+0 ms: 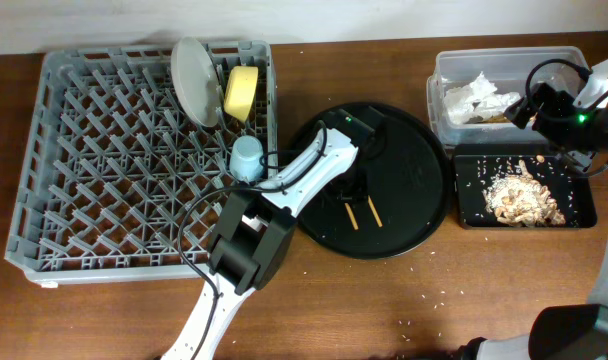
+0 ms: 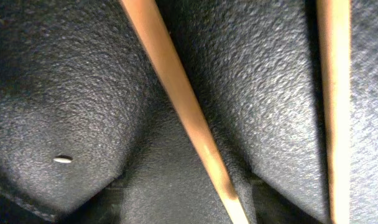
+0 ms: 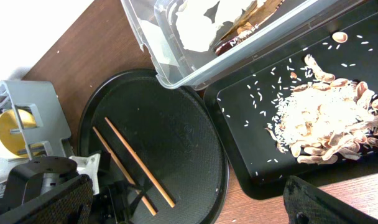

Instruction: Sort waste into correct bins and load items into the dishwasher rack

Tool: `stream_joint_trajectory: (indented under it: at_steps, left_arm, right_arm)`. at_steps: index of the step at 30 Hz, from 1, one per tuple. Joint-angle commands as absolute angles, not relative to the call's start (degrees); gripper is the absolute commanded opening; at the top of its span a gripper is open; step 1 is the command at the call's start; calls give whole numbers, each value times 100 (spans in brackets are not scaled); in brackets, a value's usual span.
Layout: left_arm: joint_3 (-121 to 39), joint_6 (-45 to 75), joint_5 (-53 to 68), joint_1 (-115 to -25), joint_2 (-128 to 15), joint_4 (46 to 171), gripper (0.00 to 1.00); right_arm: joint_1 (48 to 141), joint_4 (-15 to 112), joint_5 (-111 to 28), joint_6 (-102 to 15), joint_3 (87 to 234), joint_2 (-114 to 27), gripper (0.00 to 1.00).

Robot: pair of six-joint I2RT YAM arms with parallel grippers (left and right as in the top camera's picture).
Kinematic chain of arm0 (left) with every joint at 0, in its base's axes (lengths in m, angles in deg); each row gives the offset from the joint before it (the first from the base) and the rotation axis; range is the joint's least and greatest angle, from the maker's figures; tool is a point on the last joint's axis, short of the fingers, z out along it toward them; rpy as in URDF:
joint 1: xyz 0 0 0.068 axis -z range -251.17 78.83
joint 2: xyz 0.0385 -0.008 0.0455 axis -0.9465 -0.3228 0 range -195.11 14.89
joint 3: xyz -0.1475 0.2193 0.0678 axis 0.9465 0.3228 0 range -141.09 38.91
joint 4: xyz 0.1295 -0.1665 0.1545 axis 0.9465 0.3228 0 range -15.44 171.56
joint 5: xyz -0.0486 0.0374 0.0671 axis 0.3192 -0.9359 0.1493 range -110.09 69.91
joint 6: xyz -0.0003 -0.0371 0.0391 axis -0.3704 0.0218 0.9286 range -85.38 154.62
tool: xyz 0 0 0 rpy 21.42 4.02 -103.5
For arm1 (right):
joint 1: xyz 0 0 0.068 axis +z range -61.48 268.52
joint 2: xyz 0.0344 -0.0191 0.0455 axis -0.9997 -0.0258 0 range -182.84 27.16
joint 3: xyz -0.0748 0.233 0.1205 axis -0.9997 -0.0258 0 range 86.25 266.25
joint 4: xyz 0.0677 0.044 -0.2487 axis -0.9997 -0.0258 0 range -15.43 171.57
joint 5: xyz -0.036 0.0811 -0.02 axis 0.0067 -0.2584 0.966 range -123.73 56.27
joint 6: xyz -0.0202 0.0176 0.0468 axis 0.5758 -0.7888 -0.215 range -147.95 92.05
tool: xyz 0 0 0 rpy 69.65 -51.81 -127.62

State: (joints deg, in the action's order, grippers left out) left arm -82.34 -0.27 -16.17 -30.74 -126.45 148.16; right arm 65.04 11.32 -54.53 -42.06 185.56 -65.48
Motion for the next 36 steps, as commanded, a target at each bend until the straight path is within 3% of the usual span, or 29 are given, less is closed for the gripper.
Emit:
stream_joint_trajectory:
  at_steps: [1, 4, 5, 6, 7, 19, 26, 28, 33, 36]
  left_arm:
    - [-8225, -52, -1540, -3089, -12826, 14784, 30]
    - [-8225, -52, -1674, -3094, -12826, 14679, 25]
    - [-8225, -49, -1691, -3094, -12826, 14679, 19]
    - [-8225, -49, -1689, -3114, -12826, 14679, 1]
    - [-8227, -47, -1687, -3148, -12824, 14709, 0]
    - [-8586, 285, -1702, -3513, -12824, 14945, 0]
    - [-12848, 1249, -2207, -4152, -12824, 17022, 0]
    - [-13464, 1802, -1897, -4434, -12684, 17129, 0]
    - [-13318, 2514, -1949, -5030, -11655, 17129, 0]
    - [-12100, 2532, -2351, -5295, -10844, 17129, 0]
  right_arm:
    - [6486, 1129, -5422, -4169, 18580, -6526, 98]
    - [6488, 1129, -5422, -4169, 18580, -6526, 99]
    - [6488, 1129, -5422, -4169, 18580, -6526, 99]
    - [6488, 1129, -5422, -4169, 18580, -6526, 98]
    - [6488, 1129, -5422, -4169, 18580, -6526, 98]
    - [6488, 1129, -5422, -4169, 18580, -6526, 98]
    - [6486, 1129, -5422, -4169, 18580, -6526, 98]
    - [6488, 1129, -5422, -4169, 18580, -6526, 98]
    - [6488, 1129, -5422, -4169, 18580, -6526, 98]
    - [6488, 1129, -5422, -4169, 18580, -6526, 98]
